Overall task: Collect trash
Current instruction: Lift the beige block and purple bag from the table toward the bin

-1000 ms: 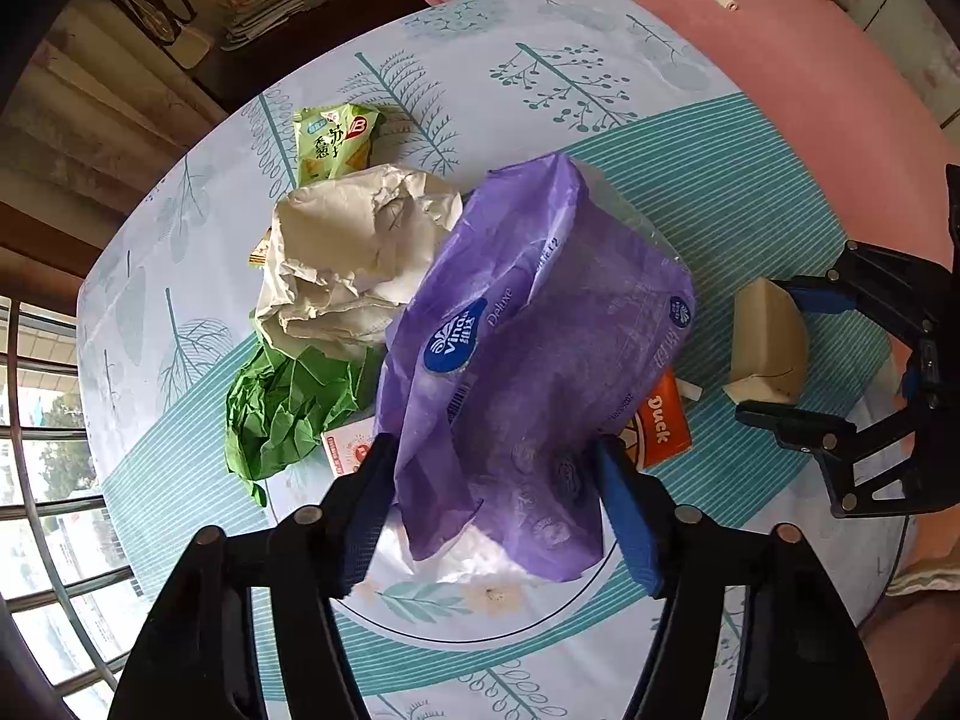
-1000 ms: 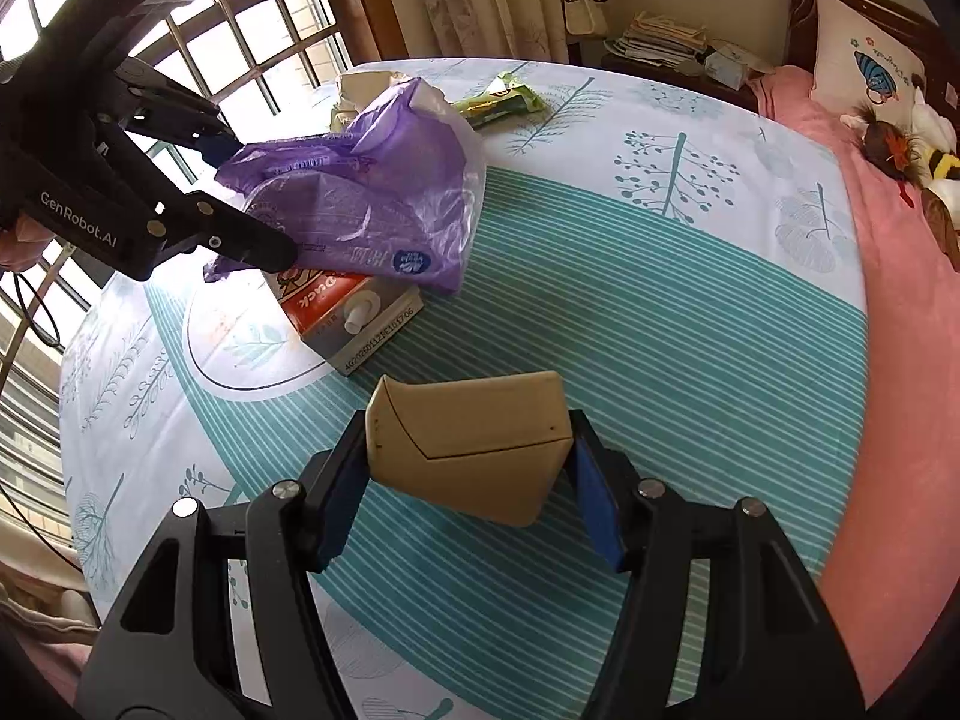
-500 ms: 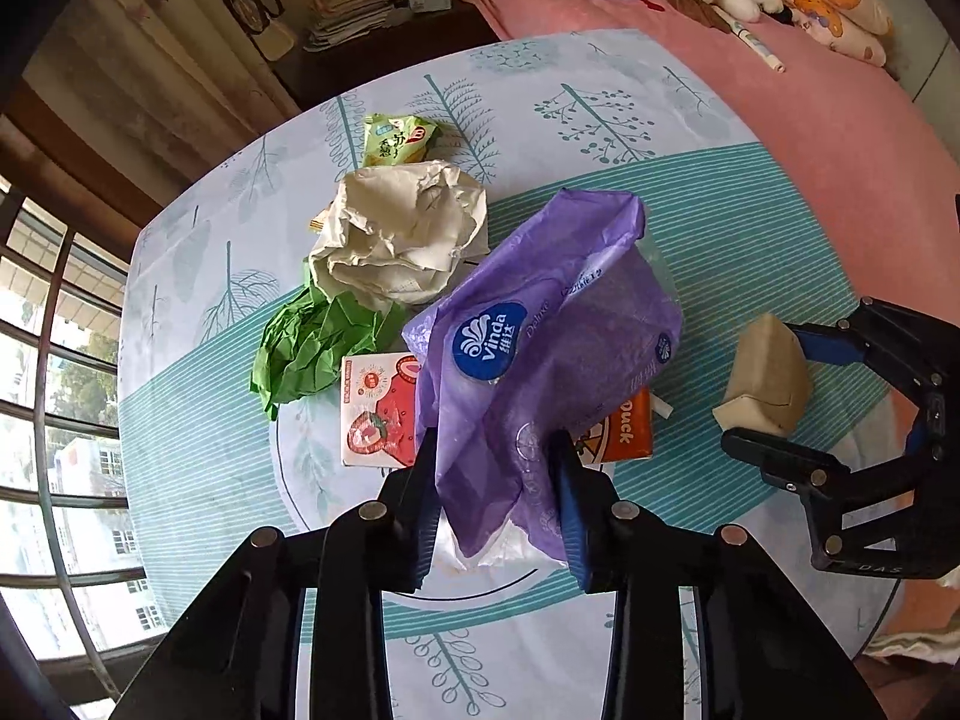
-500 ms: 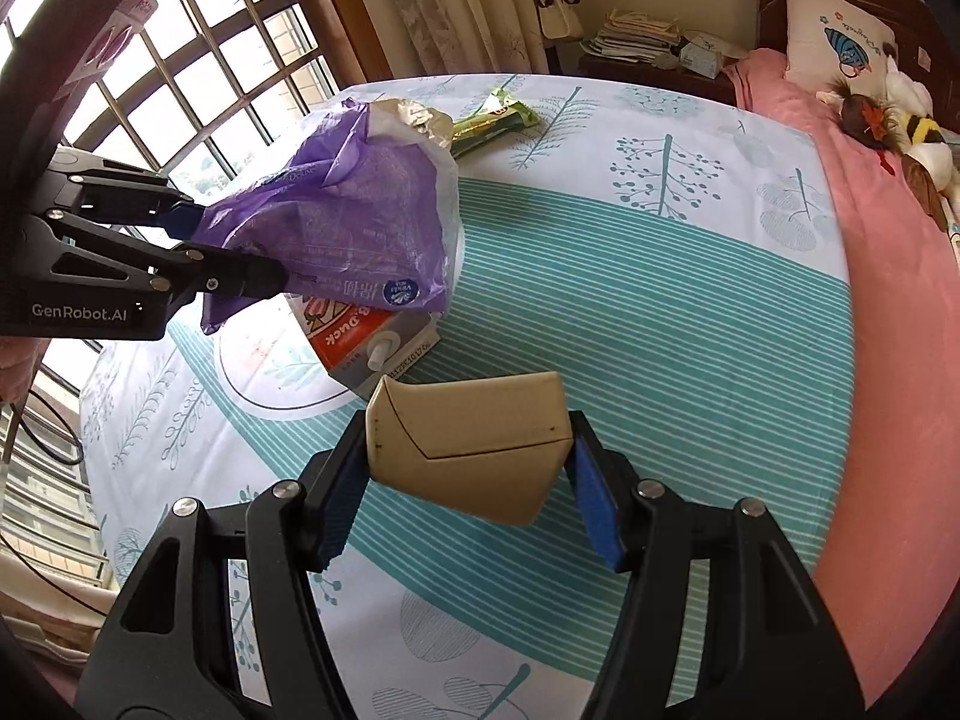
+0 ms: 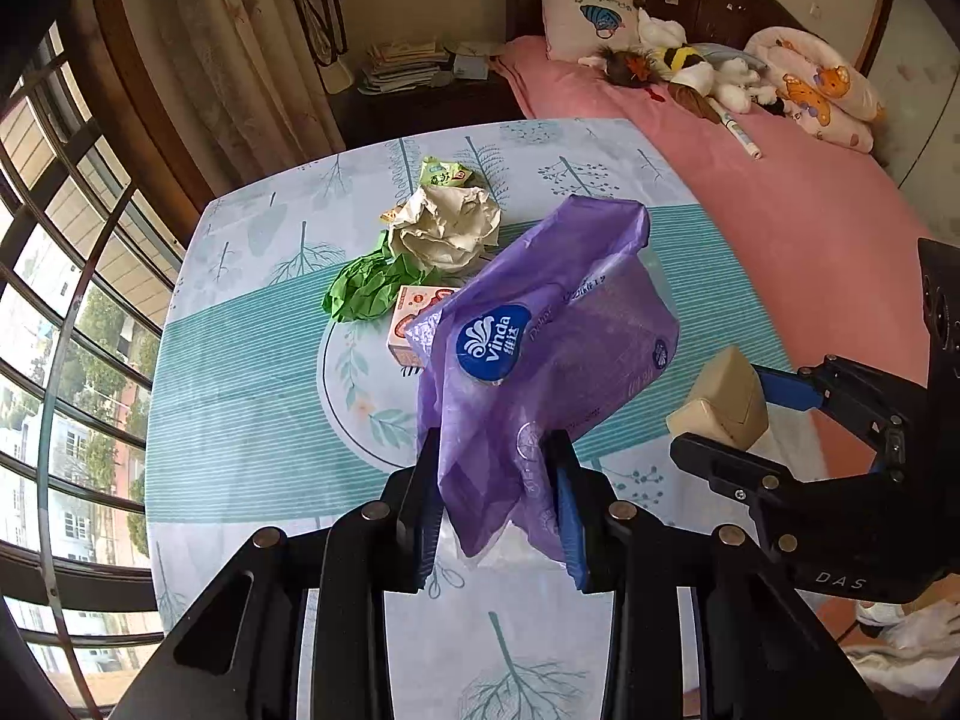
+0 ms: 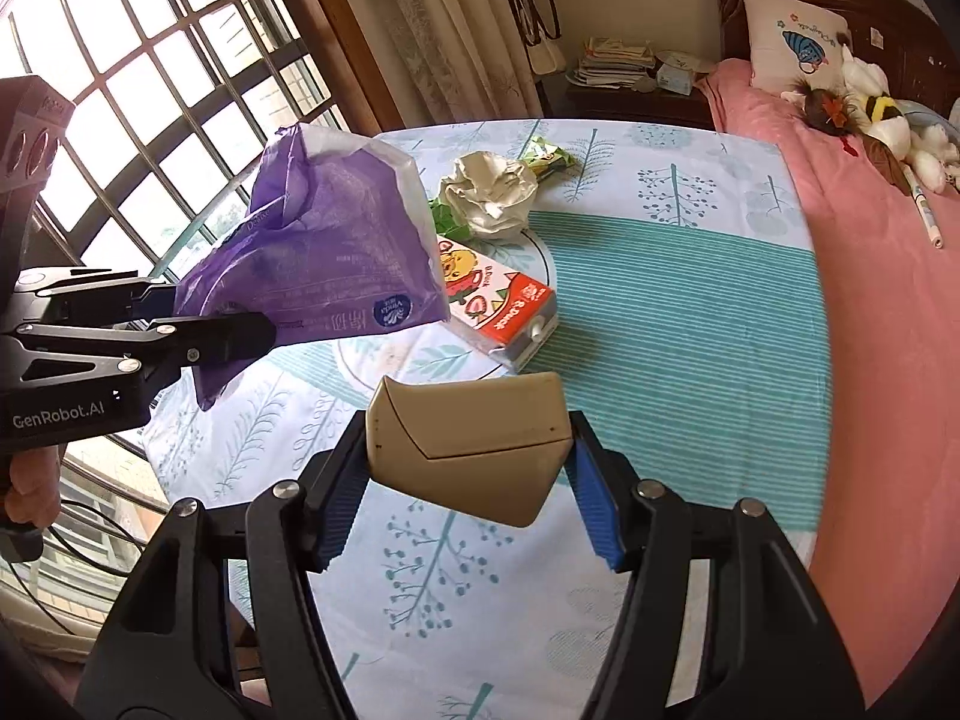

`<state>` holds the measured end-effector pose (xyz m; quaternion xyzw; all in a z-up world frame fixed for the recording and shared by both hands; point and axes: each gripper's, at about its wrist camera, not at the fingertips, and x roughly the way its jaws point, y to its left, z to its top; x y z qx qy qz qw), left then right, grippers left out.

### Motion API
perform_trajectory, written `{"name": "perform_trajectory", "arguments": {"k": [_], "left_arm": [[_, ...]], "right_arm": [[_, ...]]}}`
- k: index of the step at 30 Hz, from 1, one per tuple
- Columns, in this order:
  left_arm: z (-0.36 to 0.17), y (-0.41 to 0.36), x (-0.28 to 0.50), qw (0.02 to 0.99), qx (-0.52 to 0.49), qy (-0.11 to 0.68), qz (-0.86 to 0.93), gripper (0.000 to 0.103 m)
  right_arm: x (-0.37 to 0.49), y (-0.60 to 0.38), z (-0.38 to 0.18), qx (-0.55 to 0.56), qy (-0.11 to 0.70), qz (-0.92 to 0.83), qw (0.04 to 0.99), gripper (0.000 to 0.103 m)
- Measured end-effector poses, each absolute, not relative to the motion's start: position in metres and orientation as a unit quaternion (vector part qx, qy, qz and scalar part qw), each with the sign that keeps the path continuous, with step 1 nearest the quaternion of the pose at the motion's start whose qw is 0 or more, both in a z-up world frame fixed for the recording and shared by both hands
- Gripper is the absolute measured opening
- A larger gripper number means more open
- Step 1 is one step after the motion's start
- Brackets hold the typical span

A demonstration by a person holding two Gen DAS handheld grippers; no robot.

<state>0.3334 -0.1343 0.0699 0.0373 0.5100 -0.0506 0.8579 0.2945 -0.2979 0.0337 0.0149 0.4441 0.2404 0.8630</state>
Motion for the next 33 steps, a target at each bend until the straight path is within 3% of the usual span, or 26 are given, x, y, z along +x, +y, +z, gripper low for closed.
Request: {"name": "perform_trajectory", "arguments": {"k": [16, 24, 33], "left_arm": [[0.105, -0.039, 0.093, 0.886, 0.048, 0.444, -0.127, 0.032], [0.085, -0.014, 0.003, 0.875, 0.063, 0.458, -0.148, 0.032], [0.038, -0.024, -0.046, 0.851, 0.056, 0.495, -0.166, 0.032]], "right_arm": [[0.054, -0.208, 0.062, 0.087, 0.425, 0.122, 0.893, 0.059], [-0.04, -0.173, 0.047, 0.094, 0.457, 0.094, 0.879, 0.059], [-0.087, -0.16, 0.003, 0.102, 0.509, 0.079, 0.851, 0.059]]}}
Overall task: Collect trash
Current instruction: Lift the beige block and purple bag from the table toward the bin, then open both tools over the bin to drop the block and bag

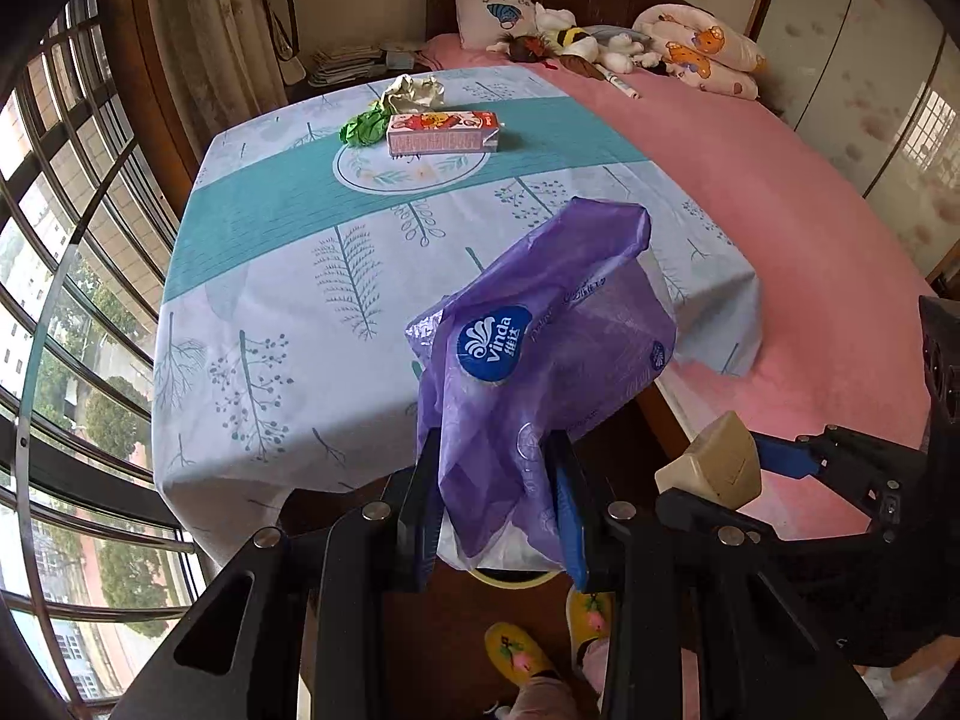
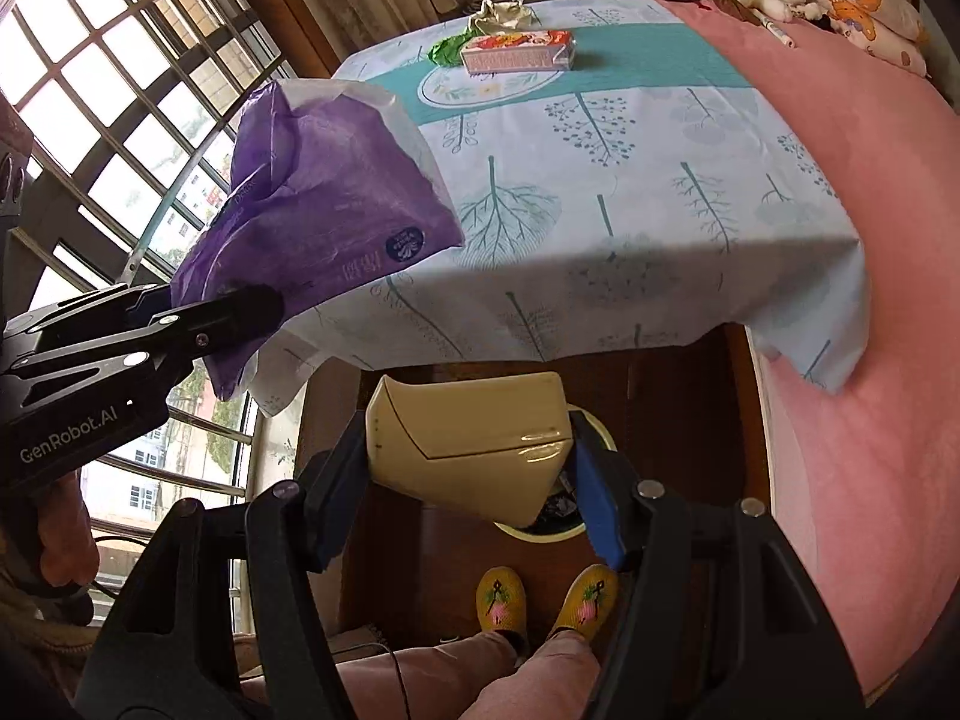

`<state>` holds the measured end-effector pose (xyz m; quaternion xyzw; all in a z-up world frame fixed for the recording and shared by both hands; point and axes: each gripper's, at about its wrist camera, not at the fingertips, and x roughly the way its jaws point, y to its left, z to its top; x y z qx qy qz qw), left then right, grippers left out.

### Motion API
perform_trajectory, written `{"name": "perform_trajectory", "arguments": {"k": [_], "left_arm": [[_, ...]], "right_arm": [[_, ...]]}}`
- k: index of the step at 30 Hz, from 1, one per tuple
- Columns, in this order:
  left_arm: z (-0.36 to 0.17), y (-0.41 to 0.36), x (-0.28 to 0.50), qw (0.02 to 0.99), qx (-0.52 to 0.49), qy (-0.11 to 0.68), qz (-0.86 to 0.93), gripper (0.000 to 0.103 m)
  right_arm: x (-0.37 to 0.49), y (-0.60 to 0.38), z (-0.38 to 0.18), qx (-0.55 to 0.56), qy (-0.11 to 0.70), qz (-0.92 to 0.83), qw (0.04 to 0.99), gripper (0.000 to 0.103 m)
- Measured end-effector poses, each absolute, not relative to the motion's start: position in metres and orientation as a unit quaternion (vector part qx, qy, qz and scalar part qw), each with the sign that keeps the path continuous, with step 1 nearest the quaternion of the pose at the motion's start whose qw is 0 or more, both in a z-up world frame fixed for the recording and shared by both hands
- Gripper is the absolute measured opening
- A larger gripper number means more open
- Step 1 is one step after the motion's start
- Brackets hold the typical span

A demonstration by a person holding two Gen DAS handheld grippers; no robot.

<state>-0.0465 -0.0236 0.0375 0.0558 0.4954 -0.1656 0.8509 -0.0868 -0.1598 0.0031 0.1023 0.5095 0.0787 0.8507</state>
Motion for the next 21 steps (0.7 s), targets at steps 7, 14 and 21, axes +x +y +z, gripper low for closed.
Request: {"name": "perform_trajectory", "arguments": {"k": [7, 14, 21], "left_arm": [[-0.047, -0.046, -0.046, 0.82, 0.043, 0.55, -0.156, 0.032], [-0.158, -0.051, -0.027, 0.795, 0.014, 0.593, -0.129, 0.032], [-0.27, -0.054, -0.012, 0.771, -0.003, 0.625, -0.122, 0.032]], "right_arm": [[-0.093, -0.17, -0.071, 0.129, 0.551, 0.066, 0.822, 0.059], [-0.083, -0.178, -0.175, 0.135, 0.575, 0.054, 0.805, 0.059], [-0.069, -0.191, -0.279, 0.143, 0.59, 0.015, 0.795, 0.059]]}}
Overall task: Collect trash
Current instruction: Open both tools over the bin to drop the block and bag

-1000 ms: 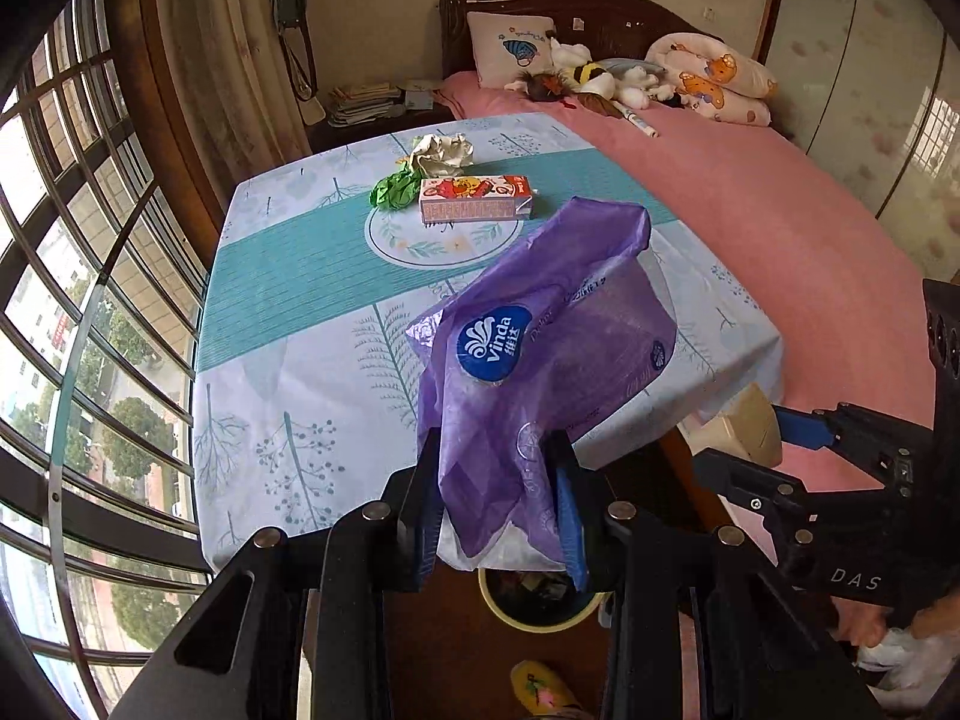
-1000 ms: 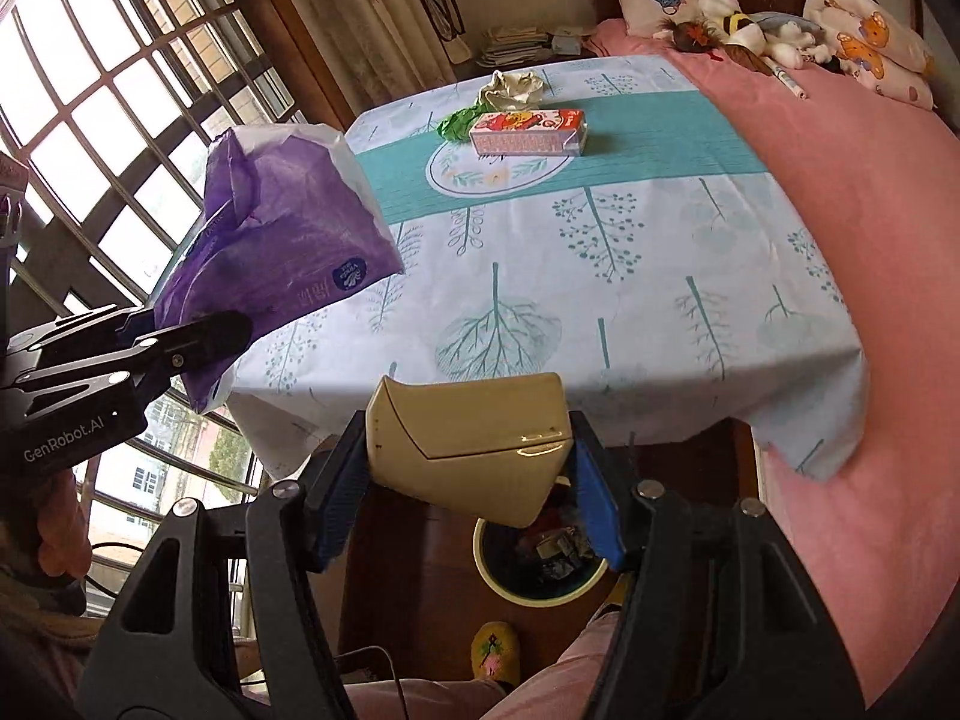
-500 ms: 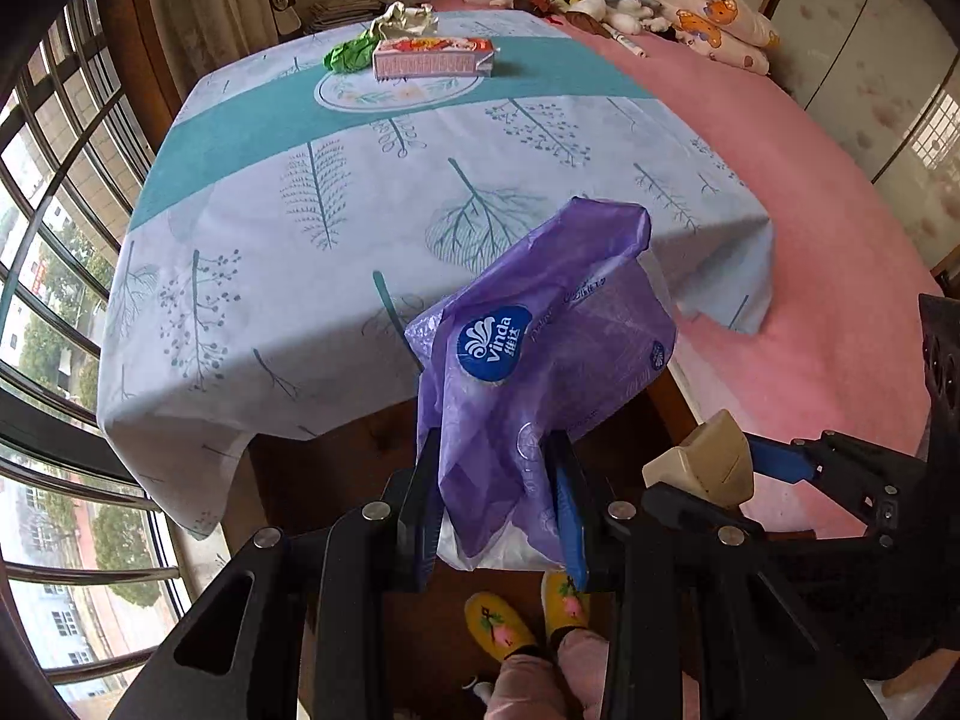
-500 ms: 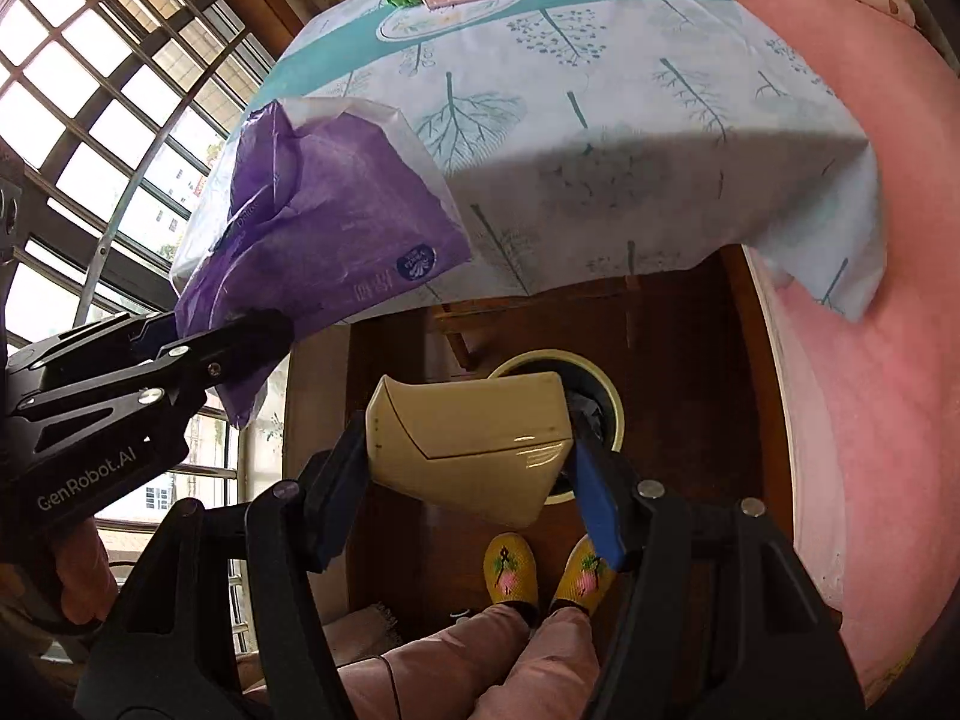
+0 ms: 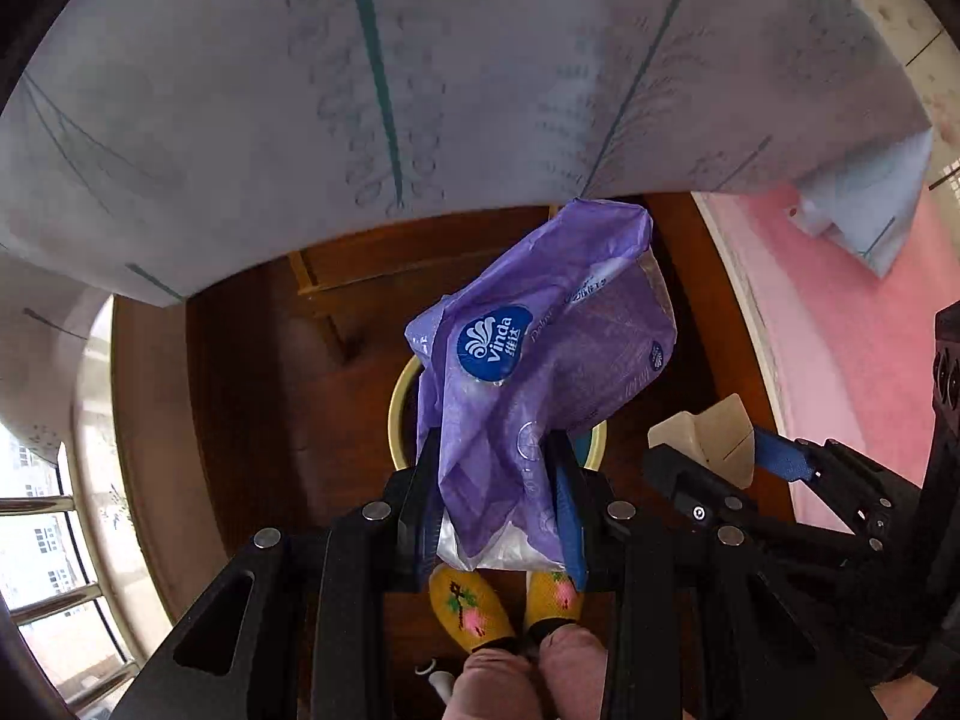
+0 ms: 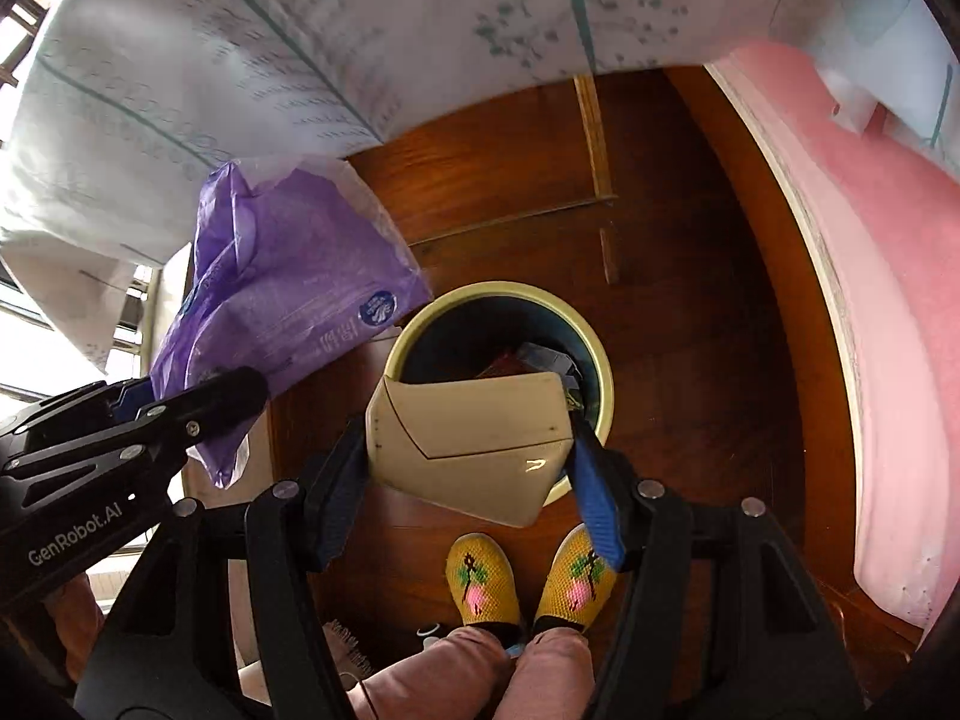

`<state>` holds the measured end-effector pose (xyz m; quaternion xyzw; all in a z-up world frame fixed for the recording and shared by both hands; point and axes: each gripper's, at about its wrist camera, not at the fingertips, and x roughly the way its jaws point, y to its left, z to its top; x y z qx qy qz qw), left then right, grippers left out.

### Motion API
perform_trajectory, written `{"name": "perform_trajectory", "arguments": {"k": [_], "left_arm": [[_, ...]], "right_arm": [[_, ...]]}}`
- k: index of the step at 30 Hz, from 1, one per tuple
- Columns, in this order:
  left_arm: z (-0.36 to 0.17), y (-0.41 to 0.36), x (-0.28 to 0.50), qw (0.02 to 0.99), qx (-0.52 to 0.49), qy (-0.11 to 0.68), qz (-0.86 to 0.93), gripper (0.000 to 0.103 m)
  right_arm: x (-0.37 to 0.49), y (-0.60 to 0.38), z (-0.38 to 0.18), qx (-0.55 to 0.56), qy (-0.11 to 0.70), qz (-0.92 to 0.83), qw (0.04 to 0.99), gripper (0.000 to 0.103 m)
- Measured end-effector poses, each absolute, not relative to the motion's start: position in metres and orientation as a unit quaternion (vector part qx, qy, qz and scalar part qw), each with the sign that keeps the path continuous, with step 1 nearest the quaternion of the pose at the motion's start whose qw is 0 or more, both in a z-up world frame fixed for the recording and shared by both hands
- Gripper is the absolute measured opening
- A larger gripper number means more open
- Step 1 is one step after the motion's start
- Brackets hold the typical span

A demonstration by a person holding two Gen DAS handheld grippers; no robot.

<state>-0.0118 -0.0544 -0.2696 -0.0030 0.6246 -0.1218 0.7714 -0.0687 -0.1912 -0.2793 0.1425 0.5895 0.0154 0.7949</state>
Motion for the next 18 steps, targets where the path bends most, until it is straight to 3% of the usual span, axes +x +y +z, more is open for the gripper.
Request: {"name": "perform_trajectory", "arguments": {"k": [11, 15, 18], "left_arm": [[-0.371, -0.06, 0.016, 0.747, -0.013, 0.65, -0.14, 0.033], [-0.383, -0.063, 0.019, 0.737, -0.009, 0.659, -0.152, 0.038], [-0.392, -0.065, 0.02, 0.732, -0.006, 0.662, -0.162, 0.042]], "right_arm": [[-0.044, -0.221, -0.391, 0.205, 0.61, 0.018, 0.765, 0.06], [-0.045, -0.226, -0.405, 0.216, 0.608, 0.009, 0.764, 0.072], [-0.048, -0.228, -0.409, 0.22, 0.604, 0.011, 0.766, 0.074]]}}
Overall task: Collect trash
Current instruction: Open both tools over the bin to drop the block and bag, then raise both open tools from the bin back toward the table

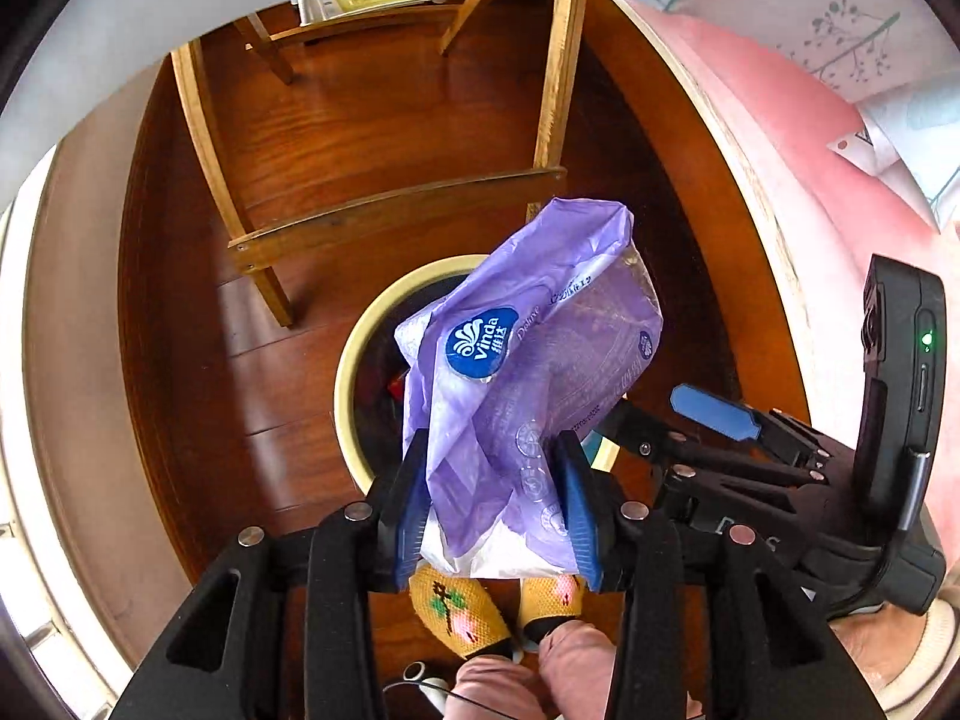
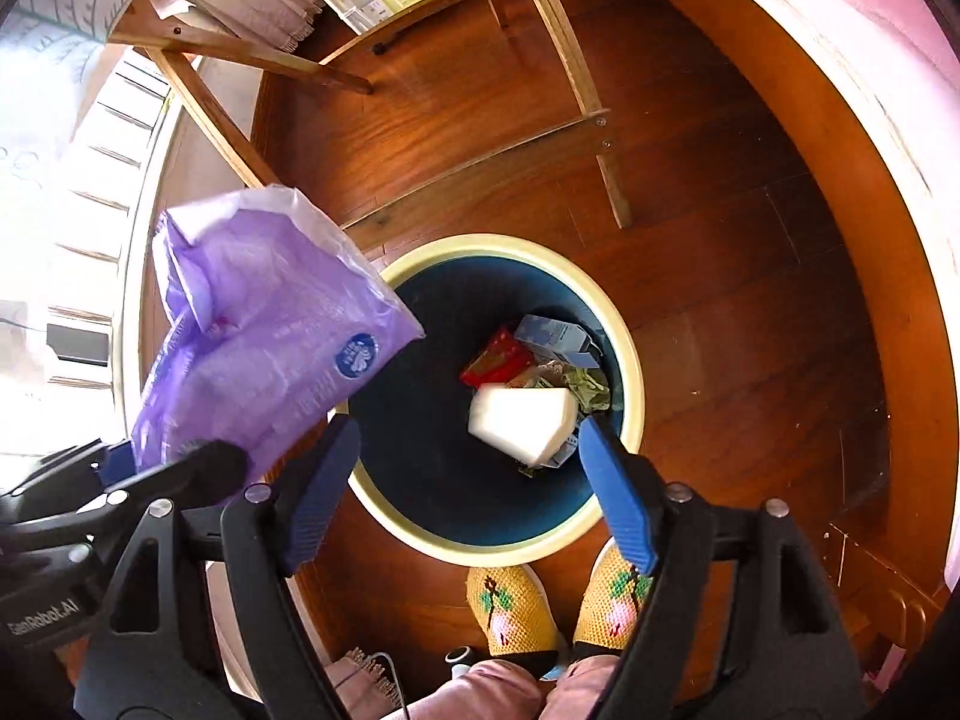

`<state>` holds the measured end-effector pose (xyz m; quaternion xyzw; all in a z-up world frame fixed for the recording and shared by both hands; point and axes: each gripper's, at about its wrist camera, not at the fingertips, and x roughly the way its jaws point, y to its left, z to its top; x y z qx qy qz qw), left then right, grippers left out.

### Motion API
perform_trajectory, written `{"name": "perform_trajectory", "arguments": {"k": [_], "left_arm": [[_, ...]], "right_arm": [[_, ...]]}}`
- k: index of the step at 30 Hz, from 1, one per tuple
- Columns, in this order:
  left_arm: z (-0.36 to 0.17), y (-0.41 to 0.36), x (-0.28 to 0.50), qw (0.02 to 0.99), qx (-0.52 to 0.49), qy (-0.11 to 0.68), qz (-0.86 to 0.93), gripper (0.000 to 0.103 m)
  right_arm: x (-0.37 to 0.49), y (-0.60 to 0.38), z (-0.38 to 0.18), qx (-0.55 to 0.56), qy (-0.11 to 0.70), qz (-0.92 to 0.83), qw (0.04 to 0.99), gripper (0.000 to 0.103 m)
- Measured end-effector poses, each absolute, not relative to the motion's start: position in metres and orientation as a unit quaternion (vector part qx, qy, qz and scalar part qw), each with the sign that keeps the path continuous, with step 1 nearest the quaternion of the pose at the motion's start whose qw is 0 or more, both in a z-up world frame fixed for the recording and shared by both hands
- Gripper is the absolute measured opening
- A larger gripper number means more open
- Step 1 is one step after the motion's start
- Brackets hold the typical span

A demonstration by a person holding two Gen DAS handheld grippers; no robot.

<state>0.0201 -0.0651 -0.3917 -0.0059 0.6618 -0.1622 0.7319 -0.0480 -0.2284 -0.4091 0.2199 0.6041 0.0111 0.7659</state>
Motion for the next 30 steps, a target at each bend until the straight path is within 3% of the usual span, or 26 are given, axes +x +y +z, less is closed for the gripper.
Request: {"name": "perform_trajectory", "arguments": {"k": [3, 5, 7, 8, 18, 30], "left_arm": [[-0.396, -0.065, 0.02, 0.728, -0.005, 0.666, -0.164, 0.059], [-0.398, -0.066, 0.021, 0.724, -0.007, 0.67, -0.165, 0.062], [-0.401, -0.067, 0.021, 0.723, 0.0, 0.672, -0.159, 0.08], [-0.4, -0.067, 0.021, 0.724, 0.0, 0.672, -0.158, 0.083], [-0.349, -0.058, 0.014, 0.75, 0.007, 0.647, -0.138, 0.085], [-0.184, -0.055, 0.004, 0.808, -0.003, 0.577, -0.119, 0.085]], "right_arm": [[-0.048, -0.228, -0.405, 0.21, 0.602, -0.005, 0.77, 0.075], [-0.048, -0.229, -0.402, 0.206, 0.602, -0.018, 0.771, 0.076], [-0.049, -0.23, -0.397, 0.2, 0.601, -0.03, 0.774, 0.076], [-0.05, -0.231, -0.395, 0.198, 0.6, -0.033, 0.774, 0.076], [-0.062, -0.235, -0.347, 0.203, 0.597, -0.051, 0.775, 0.076], [-0.063, -0.246, -0.202, 0.221, 0.553, -0.032, 0.803, 0.076]]}}
